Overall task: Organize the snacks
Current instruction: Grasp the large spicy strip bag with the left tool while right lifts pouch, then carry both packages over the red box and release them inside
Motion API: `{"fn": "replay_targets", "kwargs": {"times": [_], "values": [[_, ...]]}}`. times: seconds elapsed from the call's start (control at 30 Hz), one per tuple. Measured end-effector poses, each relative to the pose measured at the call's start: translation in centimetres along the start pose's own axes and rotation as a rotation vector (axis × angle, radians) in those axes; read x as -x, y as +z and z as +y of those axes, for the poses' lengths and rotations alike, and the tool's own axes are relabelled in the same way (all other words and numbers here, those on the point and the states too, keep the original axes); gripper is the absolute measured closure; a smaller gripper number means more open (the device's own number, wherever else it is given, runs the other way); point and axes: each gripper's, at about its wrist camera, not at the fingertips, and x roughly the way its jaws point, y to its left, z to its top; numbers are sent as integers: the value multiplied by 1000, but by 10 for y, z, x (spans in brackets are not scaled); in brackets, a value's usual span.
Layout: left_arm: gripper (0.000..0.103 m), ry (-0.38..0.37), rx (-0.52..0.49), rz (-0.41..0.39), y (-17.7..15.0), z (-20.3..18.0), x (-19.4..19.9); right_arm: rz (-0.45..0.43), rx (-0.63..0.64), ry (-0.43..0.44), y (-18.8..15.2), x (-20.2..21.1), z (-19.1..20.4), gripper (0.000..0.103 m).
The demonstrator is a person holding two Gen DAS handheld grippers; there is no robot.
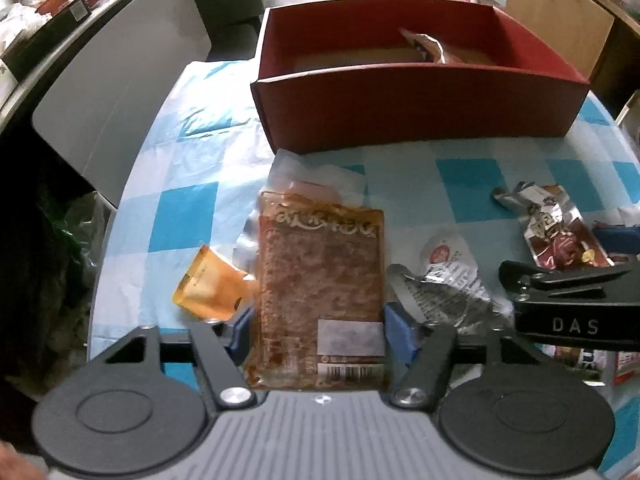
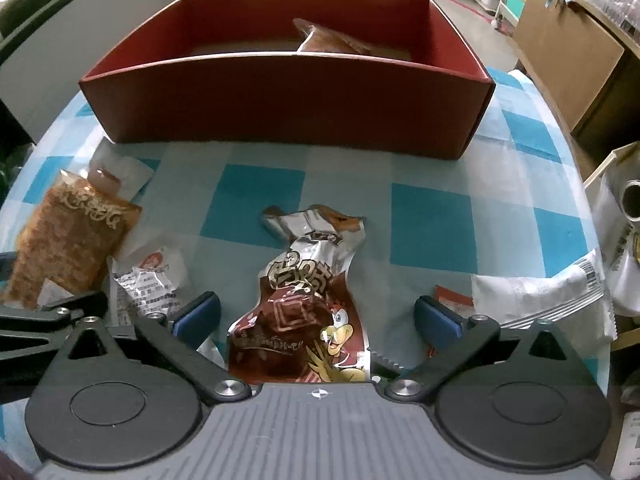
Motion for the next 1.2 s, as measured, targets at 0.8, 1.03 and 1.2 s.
{"fn": "replay_targets", "kwargs": {"times": [0.8,1.03,1.2], "values": [[47,-56,85,-115,14,16,40,-151,-39,73,13,47,-11,36],[47,-52,81,-141,17,16,45,-193,-53,86,16,57,-11,36],[47,-51,80,-154,19,16,48,-216,-50,93,19,61,-9,36]]}}
